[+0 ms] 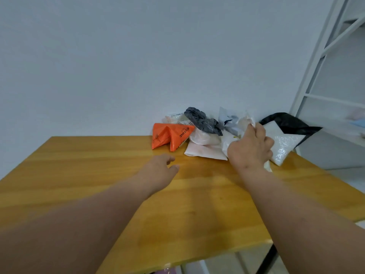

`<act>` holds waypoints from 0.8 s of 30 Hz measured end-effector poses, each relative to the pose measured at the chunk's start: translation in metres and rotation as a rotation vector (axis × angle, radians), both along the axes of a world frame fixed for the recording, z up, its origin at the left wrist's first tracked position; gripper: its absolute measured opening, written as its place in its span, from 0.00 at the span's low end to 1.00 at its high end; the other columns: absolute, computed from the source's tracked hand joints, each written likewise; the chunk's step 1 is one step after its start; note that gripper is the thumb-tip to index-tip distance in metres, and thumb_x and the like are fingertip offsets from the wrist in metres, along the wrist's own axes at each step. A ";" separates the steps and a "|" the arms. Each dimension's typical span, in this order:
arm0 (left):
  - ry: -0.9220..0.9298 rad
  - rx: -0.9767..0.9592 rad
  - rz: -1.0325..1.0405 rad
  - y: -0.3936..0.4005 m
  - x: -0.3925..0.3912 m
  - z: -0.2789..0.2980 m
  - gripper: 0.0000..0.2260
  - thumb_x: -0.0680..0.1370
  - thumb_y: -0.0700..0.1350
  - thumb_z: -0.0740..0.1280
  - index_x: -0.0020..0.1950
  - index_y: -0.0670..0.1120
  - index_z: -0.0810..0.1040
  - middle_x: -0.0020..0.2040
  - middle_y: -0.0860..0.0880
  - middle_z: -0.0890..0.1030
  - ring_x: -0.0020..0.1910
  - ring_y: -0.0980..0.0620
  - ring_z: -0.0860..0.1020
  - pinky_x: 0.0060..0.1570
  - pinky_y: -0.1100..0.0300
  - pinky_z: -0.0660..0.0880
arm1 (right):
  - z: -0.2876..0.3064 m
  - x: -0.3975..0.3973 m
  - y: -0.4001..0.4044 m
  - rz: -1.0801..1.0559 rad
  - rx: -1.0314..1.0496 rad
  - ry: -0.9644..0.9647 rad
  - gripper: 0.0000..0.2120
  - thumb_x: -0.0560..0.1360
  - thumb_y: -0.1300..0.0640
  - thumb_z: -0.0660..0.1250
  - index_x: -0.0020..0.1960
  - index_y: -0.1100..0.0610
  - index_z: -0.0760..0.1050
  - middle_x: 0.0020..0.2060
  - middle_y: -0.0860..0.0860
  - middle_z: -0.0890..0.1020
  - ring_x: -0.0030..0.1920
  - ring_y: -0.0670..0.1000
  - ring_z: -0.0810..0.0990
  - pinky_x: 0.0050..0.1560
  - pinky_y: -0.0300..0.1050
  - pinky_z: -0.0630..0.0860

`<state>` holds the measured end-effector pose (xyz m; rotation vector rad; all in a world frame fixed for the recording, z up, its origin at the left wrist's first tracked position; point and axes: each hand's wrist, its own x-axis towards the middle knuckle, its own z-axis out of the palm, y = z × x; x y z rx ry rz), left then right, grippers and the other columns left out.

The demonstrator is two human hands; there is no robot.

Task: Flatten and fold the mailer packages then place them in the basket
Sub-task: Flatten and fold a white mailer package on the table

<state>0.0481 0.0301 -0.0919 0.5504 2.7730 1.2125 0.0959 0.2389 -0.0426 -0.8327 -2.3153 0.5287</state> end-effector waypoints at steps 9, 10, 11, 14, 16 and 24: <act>-0.337 0.351 0.049 -0.034 0.046 0.009 0.27 0.80 0.66 0.50 0.70 0.51 0.71 0.68 0.50 0.73 0.65 0.47 0.73 0.65 0.48 0.68 | 0.005 0.045 -0.114 0.247 0.143 -0.027 0.33 0.74 0.59 0.60 0.77 0.52 0.56 0.77 0.49 0.55 0.70 0.57 0.58 0.65 0.54 0.59; -0.405 0.432 0.083 -0.039 0.049 0.010 0.30 0.79 0.68 0.48 0.70 0.51 0.71 0.66 0.49 0.75 0.61 0.47 0.75 0.64 0.45 0.70 | 0.000 0.048 -0.127 0.316 0.189 -0.046 0.31 0.74 0.58 0.60 0.77 0.52 0.57 0.76 0.49 0.56 0.70 0.57 0.58 0.65 0.54 0.59; -0.458 0.501 0.112 -0.046 0.051 0.010 0.33 0.78 0.70 0.47 0.71 0.51 0.70 0.64 0.49 0.76 0.59 0.47 0.77 0.63 0.43 0.71 | -0.006 0.052 -0.139 0.394 0.235 -0.066 0.30 0.75 0.58 0.60 0.76 0.52 0.58 0.75 0.49 0.57 0.70 0.57 0.59 0.65 0.54 0.59; -0.574 0.651 0.152 -0.068 0.052 0.010 0.37 0.75 0.74 0.46 0.74 0.52 0.67 0.59 0.48 0.77 0.55 0.43 0.78 0.59 0.40 0.73 | -0.023 0.058 -0.167 0.621 0.282 -0.156 0.29 0.75 0.58 0.60 0.75 0.53 0.60 0.75 0.50 0.59 0.71 0.56 0.60 0.66 0.55 0.59; -0.622 0.720 0.181 -0.083 0.054 0.012 0.34 0.76 0.73 0.51 0.71 0.51 0.69 0.57 0.47 0.79 0.53 0.42 0.80 0.52 0.42 0.77 | -0.035 0.056 -0.181 0.767 0.248 -0.255 0.28 0.76 0.59 0.60 0.75 0.53 0.62 0.74 0.51 0.62 0.71 0.56 0.63 0.67 0.54 0.62; -0.498 0.398 0.296 -0.122 0.047 -0.016 0.20 0.76 0.31 0.65 0.66 0.46 0.73 0.48 0.43 0.80 0.43 0.48 0.79 0.37 0.55 0.77 | -0.058 0.047 -0.185 0.791 -0.045 -0.335 0.12 0.76 0.57 0.61 0.59 0.52 0.74 0.58 0.50 0.78 0.60 0.53 0.74 0.61 0.50 0.73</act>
